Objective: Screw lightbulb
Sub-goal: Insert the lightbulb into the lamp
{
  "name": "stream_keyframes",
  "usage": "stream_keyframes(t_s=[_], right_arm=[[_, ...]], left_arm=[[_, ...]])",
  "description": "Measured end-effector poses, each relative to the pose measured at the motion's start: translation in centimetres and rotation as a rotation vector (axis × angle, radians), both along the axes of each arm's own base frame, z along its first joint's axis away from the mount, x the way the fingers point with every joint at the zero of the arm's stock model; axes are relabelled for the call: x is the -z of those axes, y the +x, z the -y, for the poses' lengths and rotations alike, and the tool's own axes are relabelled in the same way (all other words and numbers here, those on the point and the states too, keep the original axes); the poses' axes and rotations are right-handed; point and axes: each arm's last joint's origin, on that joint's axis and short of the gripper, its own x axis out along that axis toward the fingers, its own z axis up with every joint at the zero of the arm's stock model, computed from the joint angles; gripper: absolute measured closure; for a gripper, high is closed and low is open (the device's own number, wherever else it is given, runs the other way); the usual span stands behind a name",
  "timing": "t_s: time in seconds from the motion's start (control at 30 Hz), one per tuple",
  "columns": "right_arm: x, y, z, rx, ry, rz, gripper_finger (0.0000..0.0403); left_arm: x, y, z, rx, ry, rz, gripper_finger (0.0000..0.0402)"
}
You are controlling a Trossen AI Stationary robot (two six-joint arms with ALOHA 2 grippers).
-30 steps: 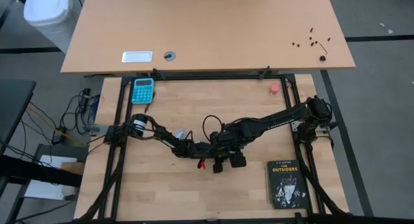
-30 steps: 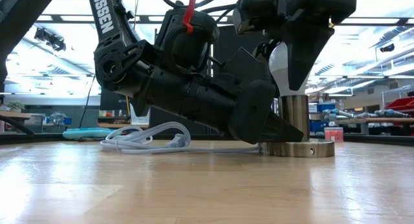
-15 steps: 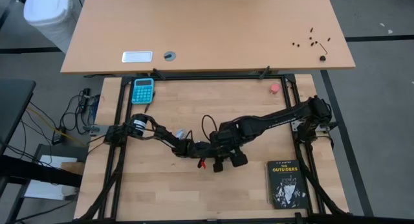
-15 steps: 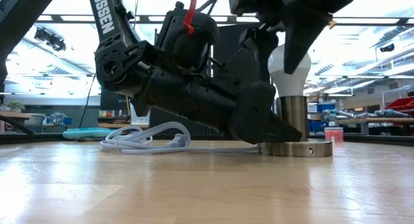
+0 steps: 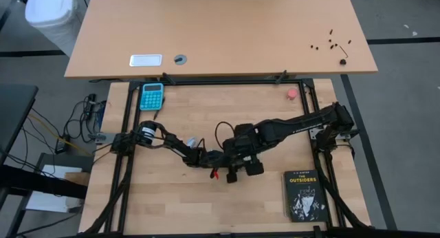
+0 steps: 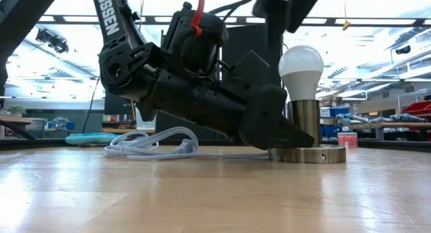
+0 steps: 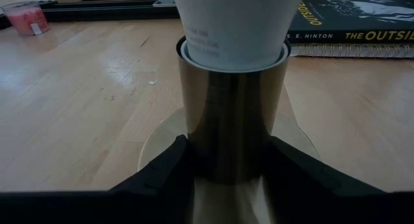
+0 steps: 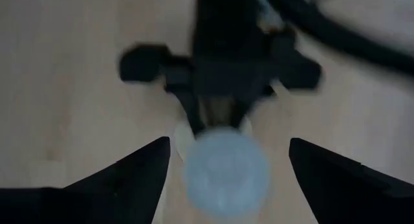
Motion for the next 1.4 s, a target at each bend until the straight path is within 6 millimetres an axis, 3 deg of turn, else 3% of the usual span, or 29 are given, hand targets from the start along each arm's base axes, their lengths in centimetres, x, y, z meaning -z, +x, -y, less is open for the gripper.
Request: stream_keyframes(t_s=[0.3, 0.43, 0.53, 0.63, 0.73, 0.87, 1.03, 1.2, 1.4], right_arm=[[-1.1, -4.2, -1.5, 0.116, -0.114, 0.027, 0.0094], [-2.0, -6.8, -1.9, 0.197, -0.147, 0.166, 0.0094], [-1.6, -9.1, -2.2, 0.256, -0.146, 0.315, 0.0095], [0.7, -11.2, -2.6, 0.305, -0.094, 0.458, 0.0095], [4.3, -12.7, -2.7, 0.348, -0.047, 0.571, 0.0095], [9.2, -13.8, -2.6, 0.372, 0.014, 0.686, 0.0095], [13.6, -14.8, -2.1, 0.389, 0.053, 0.774, 0.0095], [15.1, -15.1, -1.9, 0.297, 0.060, 0.929, 0.0095], [17.1, -15.1, -0.6, 0.256, 0.016, 0.975, 0.0095]], left_arm=[[0.0, 0.0, 0.0, 0.004, -0.001, 0.000, 0.0209], [0.0, 0.0, 0.0, 0.004, -0.001, 0.000, 0.0209], [0.0, 0.0, 0.0, 0.004, -0.001, 0.000, 0.0209], [0.0, 0.0, 0.0, 0.004, -0.001, 0.000, 0.0209], [0.0, 0.0, 0.0, 0.004, -0.001, 0.000, 0.0209], [0.0, 0.0, 0.1, 0.005, -0.001, 0.000, 0.0209], [0.0, 0.0, 0.1, 0.005, 0.000, 0.000, 0.0209], [0.0, 0.0, 0.1, 0.007, 0.003, -0.001, 0.0209], [0.0, 0.0, 0.1, 0.010, 0.002, -0.001, 0.0209]])
